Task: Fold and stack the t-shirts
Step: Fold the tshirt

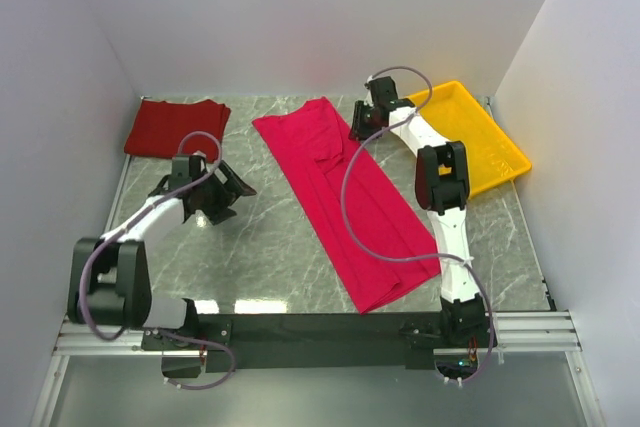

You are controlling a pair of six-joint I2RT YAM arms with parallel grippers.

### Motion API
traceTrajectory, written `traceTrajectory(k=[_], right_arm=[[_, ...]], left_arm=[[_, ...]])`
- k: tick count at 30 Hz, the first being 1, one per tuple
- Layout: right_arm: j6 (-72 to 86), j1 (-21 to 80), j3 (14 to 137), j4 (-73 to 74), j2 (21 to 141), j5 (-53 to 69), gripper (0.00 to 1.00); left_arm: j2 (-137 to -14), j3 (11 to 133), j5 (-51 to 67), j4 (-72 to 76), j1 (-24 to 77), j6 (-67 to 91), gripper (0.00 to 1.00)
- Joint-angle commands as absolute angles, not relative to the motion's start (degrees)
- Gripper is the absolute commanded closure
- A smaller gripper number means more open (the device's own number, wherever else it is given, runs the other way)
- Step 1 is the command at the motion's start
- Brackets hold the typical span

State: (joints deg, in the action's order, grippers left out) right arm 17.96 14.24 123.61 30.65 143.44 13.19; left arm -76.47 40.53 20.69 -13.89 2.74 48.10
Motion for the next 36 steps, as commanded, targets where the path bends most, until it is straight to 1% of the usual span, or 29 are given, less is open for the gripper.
traceTrajectory(k=[1, 2, 3, 5, 6, 8, 9, 10, 11, 13, 17, 24, 29, 30, 31, 33, 34, 35, 36], right_arm=[[12.32, 13.27, 121.74, 29.89, 137.65, 11.42, 0.54], [11.17, 13.36, 119.9, 29.53, 134.77, 11.43, 0.48], [8.46, 13.27, 119.01, 29.44, 133.26, 12.56, 0.45], [5.55, 12.92, 114.55, 29.01, 127.66, 14.32, 0.41], [2.32, 12.66, 112.69, 28.13, 125.44, 17.37, 0.39], [-1.39, 12.31, 106.65, 27.69, 118.79, 19.94, 0.39], [-3.41, 12.3, 104.26, 26.55, 116.39, 21.17, 0.39], [-4.12, 12.13, 101.89, 26.02, 114.11, 23.1, 0.39], [-4.48, 11.87, 97.43, 24.97, 109.82, 23.55, 0.39], [-5.53, 11.78, 93.88, 24.96, 106.19, 24.95, 0.39], [-5.63, 10.81, 85.54, 25.49, 97.93, 26.89, 0.39], [-4.31, 10.37, 78.05, 26.1, 90.36, 27.33, 0.39], [-4.22, 9.41, 76.11, 26.72, 88.16, 26.9, 0.39], [-4.22, 9.23, 76.11, 26.89, 88.24, 26.98, 0.39], [-4.13, 8.97, 76.11, 26.89, 88.07, 26.98, 0.39], [-3.96, 8.7, 76.03, 27.07, 87.98, 27.16, 0.39], [-3.96, 8.53, 76.11, 27.16, 87.8, 27.25, 0.39], [-3.96, 8.53, 76.2, 27.42, 87.72, 27.25, 0.39], [-3.96, 8.35, 76.2, 27.42, 87.63, 27.25, 0.39]], left_arm=[[-82.41, 46.21, 17.23, -6.51, 4.13, 50.36, 0.11], [-84.09, 47.54, 17.05, -5.37, 4.48, 50.19, 0.11], [-87.94, 49.03, 16.7, -4.93, 5.44, 49.92, 0.12], [-92.18, 54.3, 16.09, -4.4, 6.76, 49.49, 0.15], [-96.55, 58.58, 15.65, -4.66, 7.2, 49.22, 0.16], [-101.05, 63.08, 13.9, -5.36, 8.25, 48.87, 0.2], [-105.16, 65.45, 12.93, -6.84, 8.44, 49.22, 0.22], [-107.03, 69.48, 12.05, -7.55, 8.7, 49.48, 0.25], [-108.7, 71.44, 10.13, -8.17, 8.79, 49.83, 0.26], [-113.01, 76.17, 8.18, -10.1, 8.88, 51.06, 0.31], [-118.99, 82.6, 6.33, -12.21, 8.88, 52.47, 0.37], [-130.06, 95.78, 8.26, -13.97, 8.88, 54.93, 0.5], [-133.23, 99.83, 7.38, -16.95, 8.88, 54.94, 0.55], [-133.68, 100.45, 7.21, -17.48, 8.88, 54.76, 0.58], [-133.94, 100.81, 6.6, -17.93, 8.79, 54.58, 0.66], [-134.82, 101.95, 6.07, -18.37, 8.79, 53.97, 0.73], [-135.09, 102.56, 5.98, -18.72, 8.79, 53.7, 0.81], [-135.7, 103.18, 5.37, -19.16, 8.7, 52.83, 0.84], [-135.88, 104.58, 4.84, -20.29, 8.7, 52.3, 0.89]])
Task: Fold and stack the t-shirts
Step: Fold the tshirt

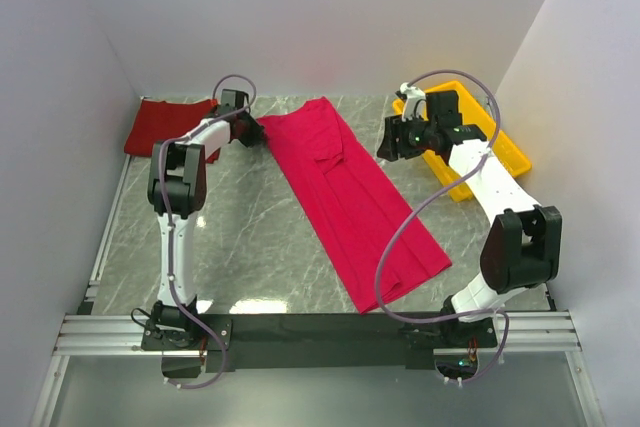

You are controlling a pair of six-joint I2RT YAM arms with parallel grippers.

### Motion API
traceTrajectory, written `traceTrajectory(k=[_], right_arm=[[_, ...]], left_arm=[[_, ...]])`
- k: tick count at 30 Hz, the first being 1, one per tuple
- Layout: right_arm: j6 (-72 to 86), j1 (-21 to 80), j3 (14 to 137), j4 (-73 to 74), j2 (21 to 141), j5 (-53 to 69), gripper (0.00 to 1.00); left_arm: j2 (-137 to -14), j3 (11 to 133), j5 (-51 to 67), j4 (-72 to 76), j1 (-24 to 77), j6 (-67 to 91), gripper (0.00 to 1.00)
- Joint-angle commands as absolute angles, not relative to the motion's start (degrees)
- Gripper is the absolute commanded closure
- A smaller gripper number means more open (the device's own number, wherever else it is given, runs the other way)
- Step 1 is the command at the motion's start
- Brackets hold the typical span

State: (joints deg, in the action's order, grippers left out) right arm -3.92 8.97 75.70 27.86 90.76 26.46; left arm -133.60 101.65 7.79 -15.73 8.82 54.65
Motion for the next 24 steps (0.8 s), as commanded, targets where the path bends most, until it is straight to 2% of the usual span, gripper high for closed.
traceTrajectory(k=[1, 4, 14, 17, 20, 21, 23, 24], right_arm=[[-3.96, 8.26, 76.11, 27.51, 87.45, 27.33, 0.39], [-4.04, 8.0, 75.94, 27.51, 87.01, 27.33, 0.39], [-4.39, 7.82, 75.94, 27.6, 86.92, 27.77, 0.39], [-5.62, 7.82, 76.03, 28.39, 87.27, 28.12, 0.39], [-8.95, 7.91, 75.33, 29.0, 87.1, 28.65, 0.38], [-10.1, 7.82, 74.97, 29.0, 86.66, 28.65, 0.38], [-14.22, 7.73, 73.92, 29.26, 86.31, 28.91, 0.38], [-15.8, 7.73, 73.57, 29.62, 85.87, 29.18, 0.38]], left_arm=[[-136.05, 105.29, 4.4, -20.82, 8.7, 51.69, 0.92], [-136.14, 107.75, 1.33, -23.19, 8.35, 48.87, 0.99], [-140.0, 117.58, 0.61, -29.17, 3.87, 43.42, 0.98], [-141.94, 121.71, 2.2, -30.58, 3.08, 42.37, 0.93], [-141.51, 123.31, 2.64, -30.68, 3.08, 41.23, 0.8], [-140.81, 122.79, 2.9, -29.37, 2.99, 40.87, 0.7], [-137.4, 119.73, 4.38, -27.0, 2.99, 39.91, 0.6], [-135.98, 118.49, 5.26, -24.46, 3.08, 39.64, 0.51]])
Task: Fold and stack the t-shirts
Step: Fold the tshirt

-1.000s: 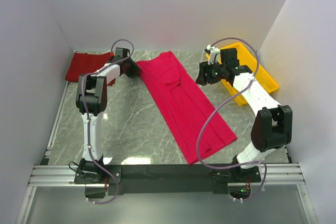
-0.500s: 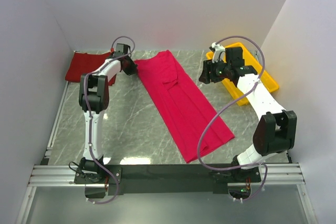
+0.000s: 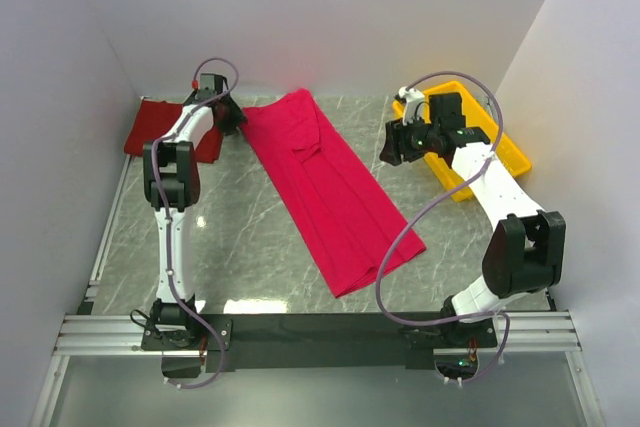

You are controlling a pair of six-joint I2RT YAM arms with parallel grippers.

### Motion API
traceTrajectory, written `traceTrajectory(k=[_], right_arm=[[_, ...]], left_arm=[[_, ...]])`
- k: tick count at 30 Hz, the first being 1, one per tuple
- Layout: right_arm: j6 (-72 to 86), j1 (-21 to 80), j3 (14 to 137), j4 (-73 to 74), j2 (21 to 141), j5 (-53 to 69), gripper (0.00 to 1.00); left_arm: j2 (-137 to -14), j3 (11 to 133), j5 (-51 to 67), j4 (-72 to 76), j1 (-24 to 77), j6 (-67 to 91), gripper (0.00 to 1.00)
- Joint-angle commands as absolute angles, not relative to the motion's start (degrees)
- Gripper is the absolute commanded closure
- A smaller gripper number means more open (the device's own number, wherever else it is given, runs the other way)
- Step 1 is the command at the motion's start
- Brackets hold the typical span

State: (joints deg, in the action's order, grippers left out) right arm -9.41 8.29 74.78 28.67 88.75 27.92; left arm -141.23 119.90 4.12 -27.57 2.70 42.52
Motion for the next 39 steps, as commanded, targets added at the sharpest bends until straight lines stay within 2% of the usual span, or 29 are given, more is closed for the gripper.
traceTrajectory(k=[1, 3, 7, 10, 13, 14, 17, 25, 31, 39], right_arm=[[-18.95, 7.73, 72.87, 29.97, 85.61, 29.44, 0.38], [-22.39, 7.73, 72.16, 30.58, 84.64, 29.97, 0.38], [-38.18, 7.82, 68.92, 34.53, 82.36, 34.88, 0.37], [-54.24, 7.47, 63.82, 39.0, 79.02, 40.51, 0.37], [-60.89, 8.61, 64.85, 46.72, 80.85, 43.58, 0.39], [-60.3, 9.48, 66.17, 53.54, 82.6, 44.2, 0.41], [-50.83, 13.7, 67.07, 57.13, 87.53, 45.53, 0.47], [-29.73, 23.54, 53.97, 43.08, 83.85, 34.12, 0.48], [-24.71, 29.09, 51.77, 39.47, 84.46, 26.55, 0.48], [-23.56, 33.92, 52.64, 39.99, 87.18, 23.03, 0.47]], left_arm=[[-134.49, 117.26, 6.23, -23.3, 3.08, 39.29, 0.47], [-130.09, 114.18, 8.87, -21.45, 3.08, 38.06, 0.41], [-120.52, 107.51, 10.9, -18.73, 3.34, 34.64, 0.36], [-109.54, 96.8, 11.69, -15.4, 3.43, 31.47, 0.31], [-97.06, 83.18, 13.62, -13.37, 3.52, 30.94, 0.26], [-91.03, 76.27, 14.15, -12.49, 3.52, 31.2, 0.26], [-78.46, 63.17, 15.12, -11.69, 3.52, 32.34, 0.25], [-51.8, 41.16, 12.75, -15.55, 3.6, 39.71, 0.22], [-43.61, 34.82, 12.13, -17.31, 3.6, 43.76, 0.21], [-40.96, 33.66, 12.39, -19.95, 3.6, 43.77, 0.21]])
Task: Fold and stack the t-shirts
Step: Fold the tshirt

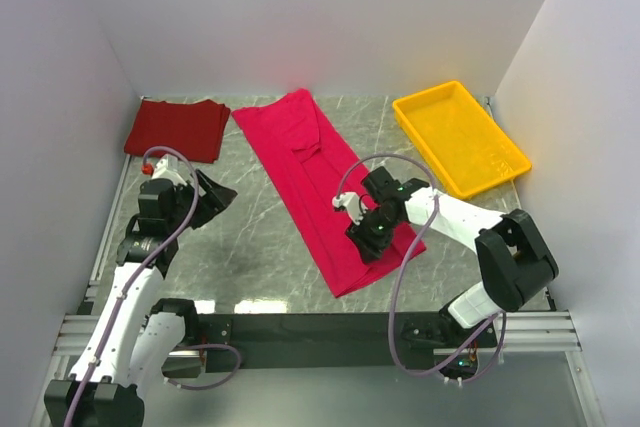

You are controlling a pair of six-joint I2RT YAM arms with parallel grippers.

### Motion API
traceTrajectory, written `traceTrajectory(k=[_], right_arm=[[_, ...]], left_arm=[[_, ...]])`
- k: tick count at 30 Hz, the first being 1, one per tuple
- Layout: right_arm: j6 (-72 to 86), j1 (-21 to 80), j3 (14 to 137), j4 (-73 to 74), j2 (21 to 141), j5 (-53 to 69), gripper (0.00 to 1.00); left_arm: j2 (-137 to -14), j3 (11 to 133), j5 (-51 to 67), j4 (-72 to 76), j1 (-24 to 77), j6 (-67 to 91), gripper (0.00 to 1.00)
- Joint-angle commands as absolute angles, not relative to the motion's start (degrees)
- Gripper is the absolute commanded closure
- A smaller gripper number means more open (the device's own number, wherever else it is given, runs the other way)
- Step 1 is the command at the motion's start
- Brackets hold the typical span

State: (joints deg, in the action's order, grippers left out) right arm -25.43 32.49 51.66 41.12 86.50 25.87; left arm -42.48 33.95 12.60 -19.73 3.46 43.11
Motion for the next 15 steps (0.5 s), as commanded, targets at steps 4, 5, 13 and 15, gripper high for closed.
traceTrajectory(k=[4, 5, 13, 15], right_arm=[[-23.38, 34.54, 53.44, 40.69, 88.24, 23.03, 0.47], [-23.38, 34.89, 53.44, 40.69, 88.33, 22.94, 0.46], [-22.68, 36.56, 53.88, 40.43, 90.79, 21.53, 0.54], [-22.5, 36.56, 53.79, 40.52, 90.88, 21.27, 0.66]], left_arm=[[-39.91, 33.05, 12.74, -20.3, 3.6, 44.03, 0.21], [-39.82, 32.79, 12.83, -20.3, 3.6, 44.12, 0.21], [-38.5, 31.73, 13.1, -20.56, 3.6, 44.74, 0.21], [-38.32, 31.64, 13.27, -20.57, 3.6, 44.65, 0.21]])
